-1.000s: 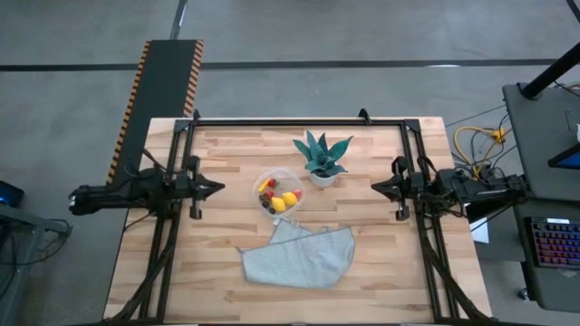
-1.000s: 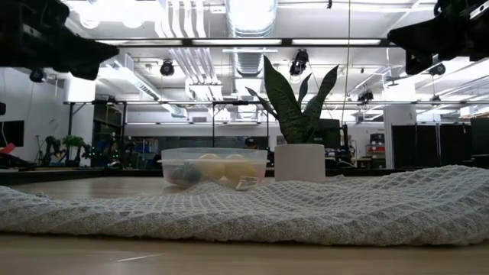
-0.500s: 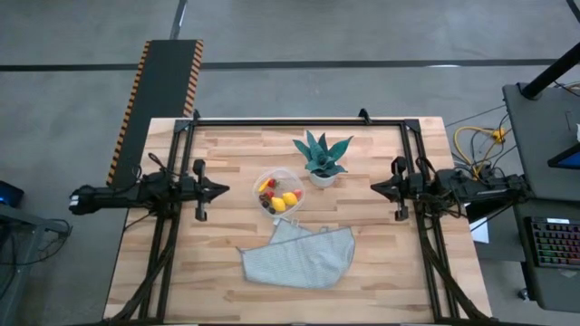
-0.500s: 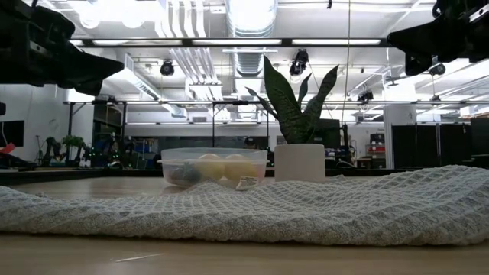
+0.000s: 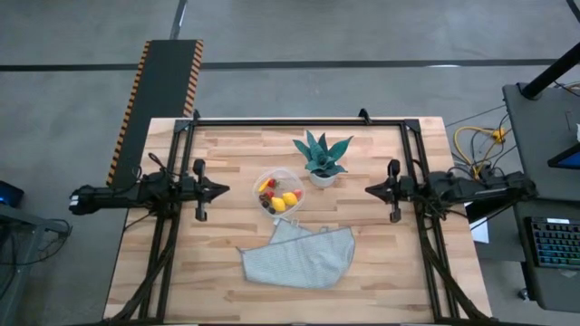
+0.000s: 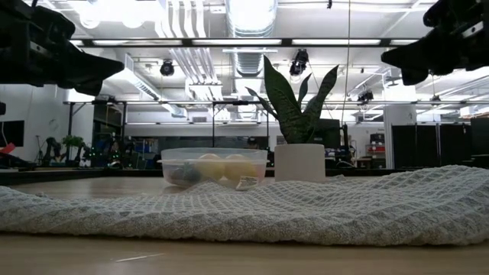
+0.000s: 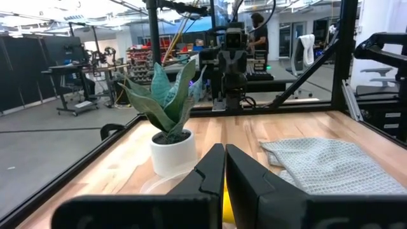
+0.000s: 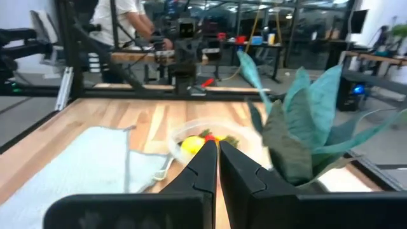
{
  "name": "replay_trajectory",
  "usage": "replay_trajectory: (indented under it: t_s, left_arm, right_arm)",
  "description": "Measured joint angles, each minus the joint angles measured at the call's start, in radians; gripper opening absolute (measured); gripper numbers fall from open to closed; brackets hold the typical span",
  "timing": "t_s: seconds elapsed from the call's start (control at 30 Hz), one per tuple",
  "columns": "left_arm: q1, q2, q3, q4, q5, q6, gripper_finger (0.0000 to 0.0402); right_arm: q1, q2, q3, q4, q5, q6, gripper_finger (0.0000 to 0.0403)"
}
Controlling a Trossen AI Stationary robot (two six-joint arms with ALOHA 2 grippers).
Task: Pick and placing Produce into tupperware
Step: Return to Home Position
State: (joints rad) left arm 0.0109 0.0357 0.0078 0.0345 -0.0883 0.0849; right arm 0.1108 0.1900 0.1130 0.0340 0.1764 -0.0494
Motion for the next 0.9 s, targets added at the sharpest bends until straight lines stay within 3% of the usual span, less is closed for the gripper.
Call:
replay_trajectory:
  t_s: [0.47,0.9]
  left_arm:
    - [0.000,0.001,-0.001,-0.003,0.002,0.000,0.0000]
    - [0.000,0.001,-0.002,-0.005,0.006,0.000,0.0000]
  right_arm:
    - [-0.063,-0.180,-0.095,-0.031,-0.075,0.035,0.0009]
    - [-0.092,-0.164,-0.096,-0.038,-0.126,0.037,0.0009]
